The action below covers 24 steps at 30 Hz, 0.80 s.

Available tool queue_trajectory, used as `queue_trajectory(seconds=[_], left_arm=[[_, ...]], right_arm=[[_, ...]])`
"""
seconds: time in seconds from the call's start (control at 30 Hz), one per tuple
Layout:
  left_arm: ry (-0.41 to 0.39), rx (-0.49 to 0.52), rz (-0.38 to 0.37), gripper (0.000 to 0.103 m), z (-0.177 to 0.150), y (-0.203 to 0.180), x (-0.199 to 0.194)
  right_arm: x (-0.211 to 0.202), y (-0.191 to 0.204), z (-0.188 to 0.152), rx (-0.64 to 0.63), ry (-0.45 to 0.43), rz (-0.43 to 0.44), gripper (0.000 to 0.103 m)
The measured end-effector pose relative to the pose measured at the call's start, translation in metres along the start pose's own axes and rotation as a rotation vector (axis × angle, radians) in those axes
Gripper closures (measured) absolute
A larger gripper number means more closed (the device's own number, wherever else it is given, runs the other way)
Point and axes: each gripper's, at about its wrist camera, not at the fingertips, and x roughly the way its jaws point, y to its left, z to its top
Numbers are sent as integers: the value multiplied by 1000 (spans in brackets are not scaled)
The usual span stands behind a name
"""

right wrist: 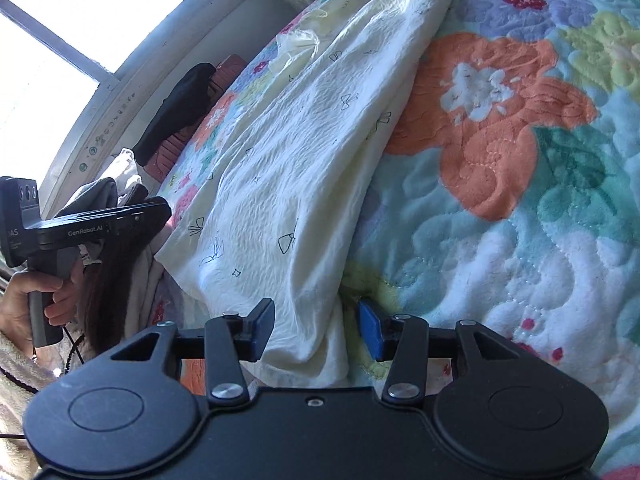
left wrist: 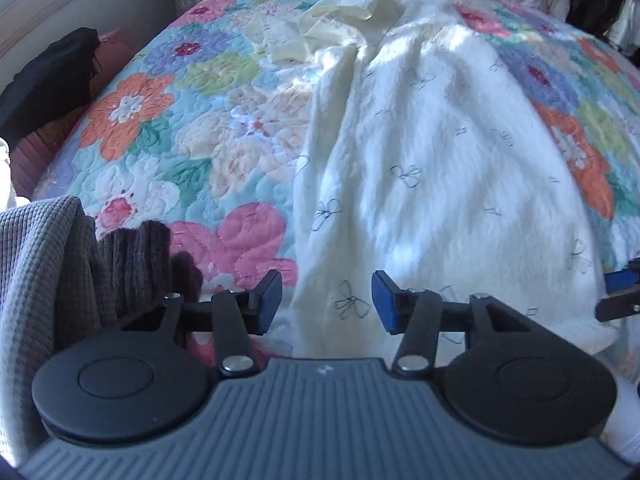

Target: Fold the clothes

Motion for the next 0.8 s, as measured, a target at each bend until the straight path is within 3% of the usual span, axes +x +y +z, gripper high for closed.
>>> queue_trajectory(seconds=[0.03, 0.1, 0.2, 0.27, 0.33, 0.37, 0.43, 0.47, 0.5, 0.67, 0.8], left_arm=[[-3, -11, 14, 55, 2, 2, 5], [3, -19, -95, 50, 6, 6, 21], [70, -56, -117, 38, 3, 7, 50], [36, -78, -132, 35, -4, 8, 55], [-4, -99, -219, 35, -11, 13, 53], [-2, -103, -249, 36, -13, 13, 51], [2, -110, -308, 60, -18, 13, 47], [14, -93, -312, 88, -17, 9, 44], [27, -75, -316, 96, -17, 4, 41], [-12, 142, -194, 99, -4, -46, 10], [-112, 113, -322, 100, 8, -78, -25]], right_arm=[[5, 4, -1, -26, 6, 5, 37], [13, 12, -2, -80, 18, 4, 37], [19, 17, -3, -100, 18, 12, 37], [23, 17, -4, -80, 26, 48, 51], [28, 21, -9, -116, 29, 19, 78], [30, 25, -11, -148, 29, 2, 82], [28, 31, -9, -180, 14, 2, 94], [26, 33, -6, -188, 5, -2, 97], [23, 35, -3, -193, -4, -13, 98], [-4, 56, 22, -301, 13, -144, 99], [-57, 58, 50, -371, -7, -283, 99]])
